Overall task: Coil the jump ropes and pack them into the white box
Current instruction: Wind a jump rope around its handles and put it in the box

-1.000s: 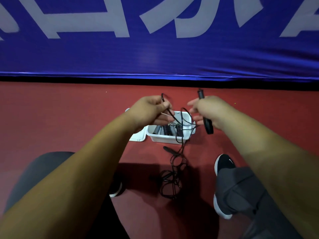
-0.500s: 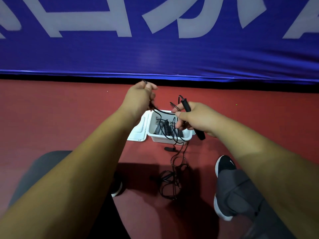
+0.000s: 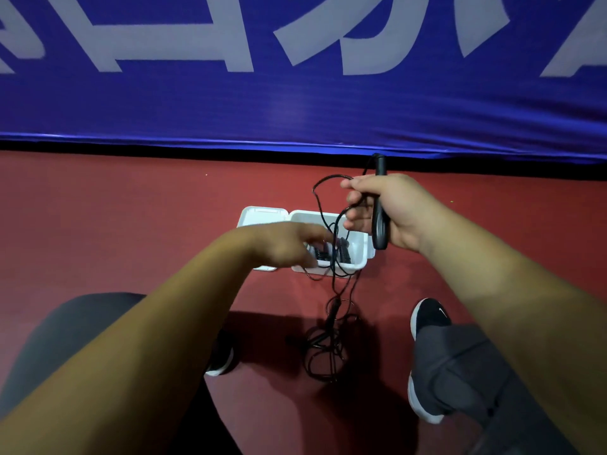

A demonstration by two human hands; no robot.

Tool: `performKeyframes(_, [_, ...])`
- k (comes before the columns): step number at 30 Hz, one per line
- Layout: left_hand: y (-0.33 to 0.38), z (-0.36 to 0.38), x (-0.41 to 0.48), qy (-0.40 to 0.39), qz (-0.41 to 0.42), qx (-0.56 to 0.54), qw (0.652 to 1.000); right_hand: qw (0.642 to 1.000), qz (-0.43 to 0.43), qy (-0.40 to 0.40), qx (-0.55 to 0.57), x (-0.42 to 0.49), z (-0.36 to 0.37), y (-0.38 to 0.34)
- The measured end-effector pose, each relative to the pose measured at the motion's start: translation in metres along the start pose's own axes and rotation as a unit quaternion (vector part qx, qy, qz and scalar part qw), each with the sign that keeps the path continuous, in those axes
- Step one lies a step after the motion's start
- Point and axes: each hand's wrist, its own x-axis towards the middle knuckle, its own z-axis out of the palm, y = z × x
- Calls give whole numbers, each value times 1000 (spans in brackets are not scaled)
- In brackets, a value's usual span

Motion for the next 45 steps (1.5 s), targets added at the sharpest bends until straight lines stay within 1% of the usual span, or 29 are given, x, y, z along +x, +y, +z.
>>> performKeyframes(2, [3, 9, 0, -51, 28, -25, 998, 1000, -6, 6, 28, 1, 0, -2])
performKeyframes(4, [6, 13, 1, -67, 39, -70, 995, 998, -17, 14, 60, 3, 0, -4])
performKeyframes(6, [9, 12, 0, -77, 39, -144, 986, 996, -28, 20, 81, 6, -3, -4])
performKeyframes(8, [15, 7, -2, -73, 42, -214, 973, 998, -39, 37, 42, 12, -9, -3])
performKeyframes(10, [23, -1, -4, -39, 63, -286, 955, 996, -44, 68, -47, 18, -16, 3])
performKeyframes(12, [30, -10, -6, 11, 72, -388, 919, 987, -20, 60, -151, 21, -22, 11])
performKeyframes(13, [32, -14, -7, 37, 73, -438, 895, 977, 8, 37, -210, 21, -25, 16])
performKeyframes(15, [32, -20, -8, 85, 73, -509, 853, 948, 75, -36, -307, 19, -28, 25])
performKeyframes(17, [31, -23, -8, 125, 77, -554, 820, 925, 106, -104, -349, 13, -25, 31])
performKeyframes(19, [29, -25, -7, 156, 82, -581, 794, 923, 88, -126, -353, 10, -21, 36])
performKeyframes(22, [27, -27, -4, 204, 96, -597, 770, 920, 35, -105, -377, 10, -19, 37])
performKeyframes(24, [26, -31, -5, 236, 107, -606, 752, 917, 21, -102, -385, 11, -20, 36])
performKeyframes(26, [22, -35, -5, 274, 118, -622, 724, 924, 33, -111, -365, 10, -18, 35])
performKeyframes(29, [12, -42, -4, 332, 117, -637, 686, 925, 51, -135, -352, 8, -15, 37])
performKeyframes(32, [1, -48, -3, 375, 106, -659, 643, 939, 72, -134, -309, 7, -11, 39])
performKeyframes(33, [-2, -50, -4, 386, 100, -669, 627, 939, 82, -142, -302, 6, -11, 39])
performKeyframes(35, [-6, -55, -6, 402, 86, -683, 604, 931, 98, -189, -296, 0, -10, 38])
performKeyframes(37, [-8, -57, -9, 405, 75, -695, 589, 929, 114, -238, -259, -6, -8, 39])
performKeyframes(38, [-7, -57, -9, 401, 69, -703, 584, 934, 121, -247, -230, -9, -6, 39])
performKeyframes(41, [-5, -52, -8, 373, 54, -724, 578, 947, 138, -245, -155, -11, -1, 38])
performKeyframes(43, [-3, -51, -6, 363, 50, -719, 590, 950, 138, -240, -141, -11, 2, 39])
performKeyframes(45, [0, -50, -5, 371, 41, -691, 619, 957, 119, -208, -163, -8, 4, 39])
